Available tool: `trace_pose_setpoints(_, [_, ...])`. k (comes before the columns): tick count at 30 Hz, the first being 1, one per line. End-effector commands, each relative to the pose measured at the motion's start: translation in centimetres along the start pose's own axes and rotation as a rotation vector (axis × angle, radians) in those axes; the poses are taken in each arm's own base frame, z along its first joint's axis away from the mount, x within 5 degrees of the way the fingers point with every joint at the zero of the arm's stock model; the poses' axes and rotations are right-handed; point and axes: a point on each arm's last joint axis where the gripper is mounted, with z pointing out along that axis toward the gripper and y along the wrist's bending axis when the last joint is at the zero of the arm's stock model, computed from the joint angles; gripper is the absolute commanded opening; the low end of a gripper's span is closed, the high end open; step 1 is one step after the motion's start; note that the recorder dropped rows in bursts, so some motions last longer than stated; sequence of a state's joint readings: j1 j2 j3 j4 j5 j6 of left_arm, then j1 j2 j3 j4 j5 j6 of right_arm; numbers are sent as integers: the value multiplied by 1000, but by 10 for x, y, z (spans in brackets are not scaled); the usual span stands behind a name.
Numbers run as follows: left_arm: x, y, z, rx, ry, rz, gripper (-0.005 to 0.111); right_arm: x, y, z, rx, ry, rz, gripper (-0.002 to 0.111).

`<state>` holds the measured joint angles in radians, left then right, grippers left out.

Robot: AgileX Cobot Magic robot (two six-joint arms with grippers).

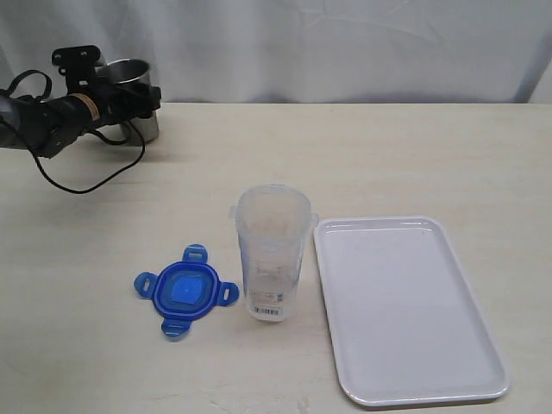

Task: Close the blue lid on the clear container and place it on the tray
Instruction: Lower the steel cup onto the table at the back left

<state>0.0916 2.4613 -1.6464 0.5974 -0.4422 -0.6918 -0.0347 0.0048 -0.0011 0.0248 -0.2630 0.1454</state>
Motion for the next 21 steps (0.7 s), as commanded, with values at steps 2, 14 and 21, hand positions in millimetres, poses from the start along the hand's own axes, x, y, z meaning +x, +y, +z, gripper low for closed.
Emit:
trace_pose_setpoints(2, [-12,-4,-2,38,-26,-7,0,0,0,0,-3,-2,4,4])
trace_pose_setpoints(14, [-9,-6,-2,63,3,81,0,0,0,0,-3,-2,4,4])
trace_pose_setpoints(21, [-7,-8,-2,74,18,109,18,0,0,0,-4,-3,4,4])
